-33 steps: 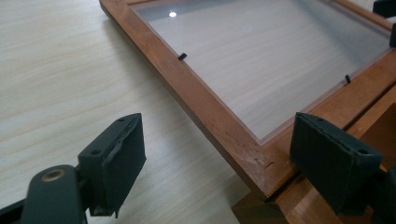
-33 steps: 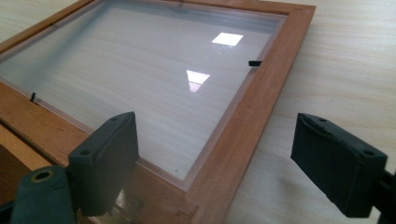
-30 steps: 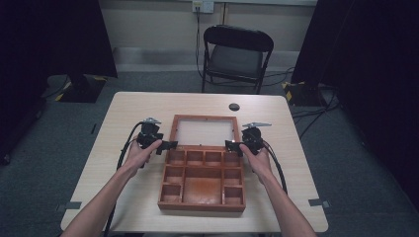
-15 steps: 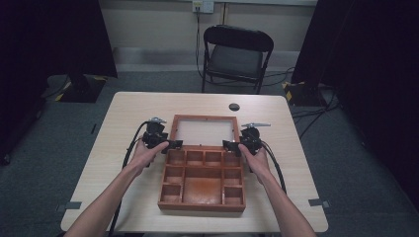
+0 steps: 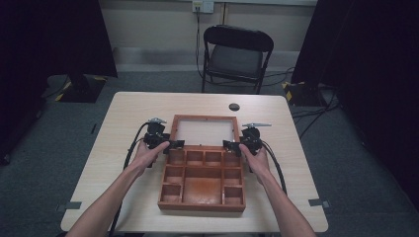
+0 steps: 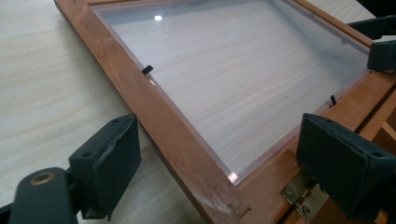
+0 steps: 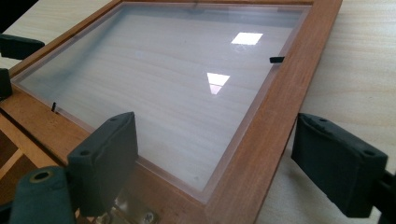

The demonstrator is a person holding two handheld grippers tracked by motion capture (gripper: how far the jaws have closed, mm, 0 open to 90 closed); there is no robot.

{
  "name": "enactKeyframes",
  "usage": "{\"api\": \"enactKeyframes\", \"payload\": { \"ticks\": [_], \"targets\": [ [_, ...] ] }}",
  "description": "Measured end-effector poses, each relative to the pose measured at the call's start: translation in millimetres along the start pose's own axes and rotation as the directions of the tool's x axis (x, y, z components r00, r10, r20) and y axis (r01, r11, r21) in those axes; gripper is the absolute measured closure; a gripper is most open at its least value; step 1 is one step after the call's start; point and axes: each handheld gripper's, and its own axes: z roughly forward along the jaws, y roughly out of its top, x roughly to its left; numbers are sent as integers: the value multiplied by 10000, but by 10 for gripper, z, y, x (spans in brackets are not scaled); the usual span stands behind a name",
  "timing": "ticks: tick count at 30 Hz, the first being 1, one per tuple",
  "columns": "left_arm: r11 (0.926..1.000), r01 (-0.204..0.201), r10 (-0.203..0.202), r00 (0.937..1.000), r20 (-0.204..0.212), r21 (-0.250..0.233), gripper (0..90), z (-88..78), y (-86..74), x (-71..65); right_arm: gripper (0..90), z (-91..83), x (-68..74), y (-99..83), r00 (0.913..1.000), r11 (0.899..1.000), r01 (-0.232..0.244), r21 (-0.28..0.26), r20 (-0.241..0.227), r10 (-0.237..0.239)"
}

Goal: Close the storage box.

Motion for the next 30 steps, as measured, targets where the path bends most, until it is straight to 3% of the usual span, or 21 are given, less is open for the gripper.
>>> {"api": "enactKeyframes", "payload": {
  "ticks": [2, 6, 11, 14, 17, 24, 30],
  "targets": [
    [10000, -98, 98, 9998, -160, -14, 121, 9, 9, -24, 170, -14, 0, 6, 10000, 10000, 80, -5, 41, -80],
    [9999, -120, 120, 9999, -64, -29, 120, 13, 8, -12, 253, -44, 6, 15, 9986, 9991, 338, -249, 405, -327],
    [10000, 79, -79, 9999, 89, -23, 109, 24, -1, 20, 210, -37, -6, 5, 9998, 9999, 117, -115, 178, -115],
    [10000, -86, 86, 9999, -64, 1, 113, 17, 11, -7, 185, -11, -44, -6, 9997, 9997, -222, -91, -133, 221],
    [10000, 91, -91, 10000, -37, 19, 116, 16, 3, -1, 172, 7, -71, -21, 9967, 9974, -718, 11, -382, 718],
    [9980, 633, -631, 9976, 291, -38, 116, 30, -29, 39, 153, 33, -60, -42, 9921, 9950, -1000, 86, -749, 1003],
    [9971, 761, -760, 9961, 438, -6, 116, 31, -34, 56, 155, 23, -62, -35, 9935, 9960, -893, 94, -694, 897]
  ]
}}
